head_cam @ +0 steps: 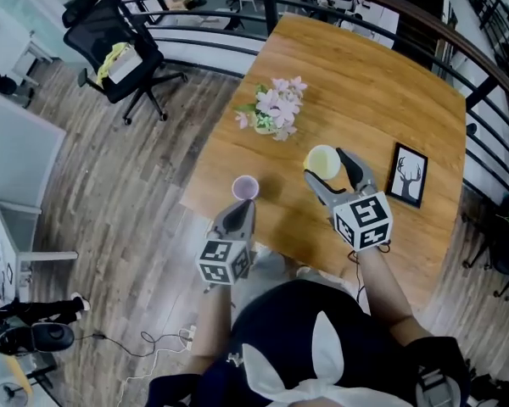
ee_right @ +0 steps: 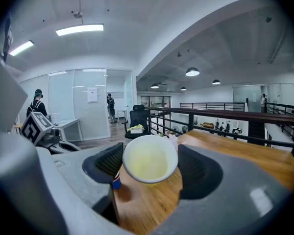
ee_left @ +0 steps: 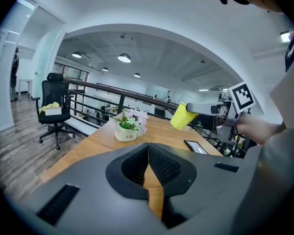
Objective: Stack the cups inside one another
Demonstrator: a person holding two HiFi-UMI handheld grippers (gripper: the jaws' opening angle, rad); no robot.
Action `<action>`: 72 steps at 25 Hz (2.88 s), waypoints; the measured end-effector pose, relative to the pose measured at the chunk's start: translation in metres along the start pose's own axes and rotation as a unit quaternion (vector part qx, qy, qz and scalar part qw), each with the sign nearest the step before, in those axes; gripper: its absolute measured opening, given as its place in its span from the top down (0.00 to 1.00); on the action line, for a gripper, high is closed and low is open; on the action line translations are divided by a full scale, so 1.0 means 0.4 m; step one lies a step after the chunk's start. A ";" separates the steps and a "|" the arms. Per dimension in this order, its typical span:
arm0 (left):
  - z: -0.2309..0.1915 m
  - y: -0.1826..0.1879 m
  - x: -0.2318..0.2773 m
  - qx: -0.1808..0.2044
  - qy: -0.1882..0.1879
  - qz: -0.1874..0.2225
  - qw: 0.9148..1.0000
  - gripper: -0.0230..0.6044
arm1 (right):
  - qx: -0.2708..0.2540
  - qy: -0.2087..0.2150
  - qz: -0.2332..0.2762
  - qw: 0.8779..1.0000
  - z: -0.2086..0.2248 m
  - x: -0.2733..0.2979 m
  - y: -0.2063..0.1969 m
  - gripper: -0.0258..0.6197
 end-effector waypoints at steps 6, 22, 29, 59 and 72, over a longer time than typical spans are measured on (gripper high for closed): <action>-0.034 -0.021 -0.057 -0.022 0.038 0.009 0.999 0.93 | -0.014 0.049 0.005 0.999 -0.066 0.061 0.024 0.43; -0.119 -0.073 -0.180 -0.067 0.114 0.035 0.991 0.93 | -0.054 0.166 -0.002 0.985 -0.267 0.195 0.071 0.43; -0.145 -0.044 -0.203 -0.075 0.120 0.042 0.989 0.93 | -0.061 0.179 -0.015 0.982 -0.306 0.226 0.074 0.43; -0.268 -0.058 -0.118 -0.066 0.054 -0.009 0.996 0.93 | -0.069 0.186 -0.126 0.972 -0.348 0.406 -0.111 0.42; -0.277 -0.036 -0.103 -0.062 0.044 -0.005 0.997 0.93 | -0.070 0.180 -0.144 0.970 -0.334 0.413 -0.126 0.41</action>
Point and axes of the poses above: the fingertips, and each gripper's own axes: x forward along the fingers, z to its right, y out of its top, the point moved 8 cm from there along -x, backward along the fingers, and after that the axes turned 5 degrees about -z, right-handed, at the moved point
